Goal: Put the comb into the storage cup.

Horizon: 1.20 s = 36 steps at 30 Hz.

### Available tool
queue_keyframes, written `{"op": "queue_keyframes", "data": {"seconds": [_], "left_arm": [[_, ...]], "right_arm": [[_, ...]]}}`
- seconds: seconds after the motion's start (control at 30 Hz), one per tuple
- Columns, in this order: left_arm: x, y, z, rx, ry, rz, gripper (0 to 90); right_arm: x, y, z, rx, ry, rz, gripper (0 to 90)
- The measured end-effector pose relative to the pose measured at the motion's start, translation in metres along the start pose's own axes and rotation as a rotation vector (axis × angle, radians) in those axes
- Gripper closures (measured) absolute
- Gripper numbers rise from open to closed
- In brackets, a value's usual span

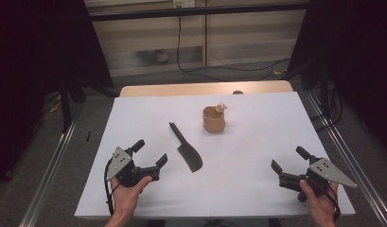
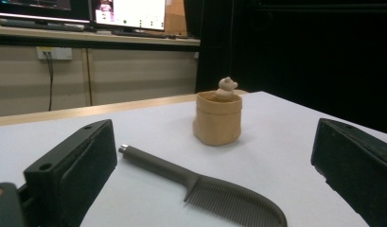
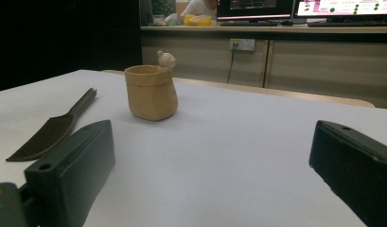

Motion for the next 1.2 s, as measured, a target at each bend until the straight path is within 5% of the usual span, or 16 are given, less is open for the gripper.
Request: {"op": "queue_keyframes", "data": {"seconds": [0.23, 0.37, 1.2], "left_arm": [[-0.012, 0.013, -0.005, -0.007, 0.038, 0.048, 0.7], [-0.015, 0.024, -0.004, 0.004, 0.011, 0.030, 2.0], [-0.029, 0.068, -0.013, -0.018, 0.052, 0.060, 4.3]], "right_arm": [[0.001, 0.000, 0.000, 0.004, -0.004, 0.002, 0.3], [0.001, 0.000, 0.001, 0.007, -0.007, -0.002, 0.3], [0.001, 0.000, 0.002, 0.014, -0.009, 0.005, 0.0]]}}
Point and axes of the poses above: each handheld gripper's, and its own axes: y roughly forward along the jaws, z roughly out of its underside, x roughly to its left, the point moved 7 cm from there along y, roughly forward along the jaws, and after that the axes turned 10 degrees about -x, right-handed, at the moved point
